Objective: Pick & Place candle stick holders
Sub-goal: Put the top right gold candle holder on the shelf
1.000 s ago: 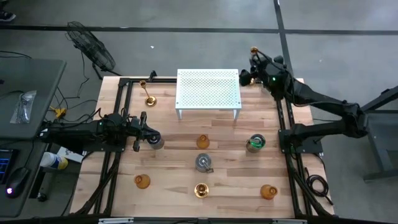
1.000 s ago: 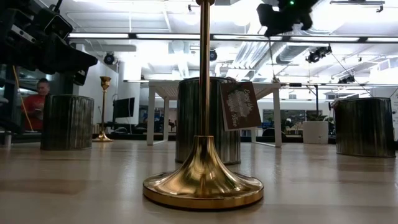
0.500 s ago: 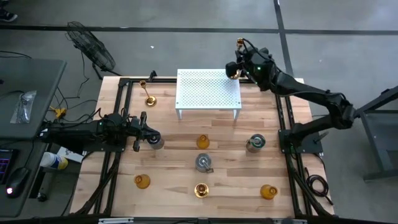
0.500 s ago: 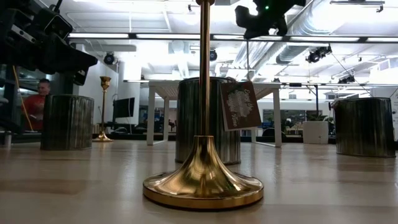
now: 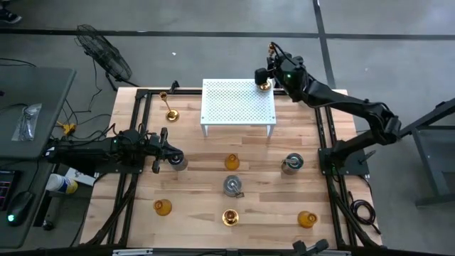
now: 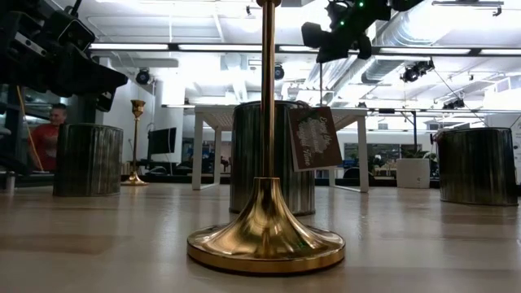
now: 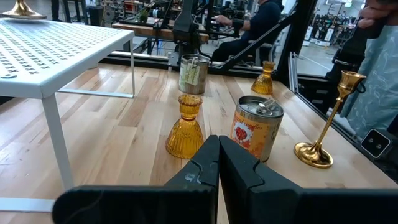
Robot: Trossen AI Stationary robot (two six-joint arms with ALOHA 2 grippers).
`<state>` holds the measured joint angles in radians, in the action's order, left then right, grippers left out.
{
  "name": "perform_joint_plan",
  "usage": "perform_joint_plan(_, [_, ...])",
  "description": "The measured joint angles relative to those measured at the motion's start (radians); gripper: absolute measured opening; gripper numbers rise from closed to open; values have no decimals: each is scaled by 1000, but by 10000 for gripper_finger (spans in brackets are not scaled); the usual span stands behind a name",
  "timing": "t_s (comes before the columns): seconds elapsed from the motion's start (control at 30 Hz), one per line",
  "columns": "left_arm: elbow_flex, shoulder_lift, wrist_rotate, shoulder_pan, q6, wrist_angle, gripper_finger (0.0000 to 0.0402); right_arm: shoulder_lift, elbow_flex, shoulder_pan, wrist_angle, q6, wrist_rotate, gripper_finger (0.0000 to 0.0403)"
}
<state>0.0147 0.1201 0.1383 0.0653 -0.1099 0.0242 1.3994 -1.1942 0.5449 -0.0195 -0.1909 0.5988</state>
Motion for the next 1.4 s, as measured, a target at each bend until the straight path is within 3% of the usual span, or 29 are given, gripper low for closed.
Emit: perform_joint_plan(1.4, [0,0,0,0,0,0,0,23,-2,36,-1,8,-30,20])
